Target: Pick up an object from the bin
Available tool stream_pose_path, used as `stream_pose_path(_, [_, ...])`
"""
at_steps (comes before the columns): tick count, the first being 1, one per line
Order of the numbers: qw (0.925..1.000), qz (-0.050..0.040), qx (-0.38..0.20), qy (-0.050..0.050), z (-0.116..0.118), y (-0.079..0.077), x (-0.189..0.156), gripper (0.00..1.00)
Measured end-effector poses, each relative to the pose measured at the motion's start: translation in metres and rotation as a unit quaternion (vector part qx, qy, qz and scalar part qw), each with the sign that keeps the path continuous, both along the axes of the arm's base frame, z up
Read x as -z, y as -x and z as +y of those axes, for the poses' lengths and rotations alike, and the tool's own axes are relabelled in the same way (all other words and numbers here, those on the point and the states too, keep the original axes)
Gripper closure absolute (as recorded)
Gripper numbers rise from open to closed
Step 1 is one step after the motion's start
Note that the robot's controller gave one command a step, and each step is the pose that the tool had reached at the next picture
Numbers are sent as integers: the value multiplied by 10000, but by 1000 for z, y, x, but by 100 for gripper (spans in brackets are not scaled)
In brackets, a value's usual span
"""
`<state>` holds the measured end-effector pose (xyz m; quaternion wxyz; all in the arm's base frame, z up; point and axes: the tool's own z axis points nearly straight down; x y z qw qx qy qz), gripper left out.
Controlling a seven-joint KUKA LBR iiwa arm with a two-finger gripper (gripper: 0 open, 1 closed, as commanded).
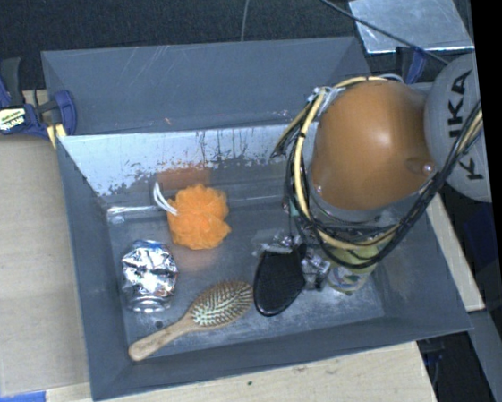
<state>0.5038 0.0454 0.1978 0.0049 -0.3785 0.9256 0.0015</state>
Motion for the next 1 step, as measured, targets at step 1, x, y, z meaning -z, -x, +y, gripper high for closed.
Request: stream_pose_path(1, [9994,-31,-338,-10,29,19,-28,100])
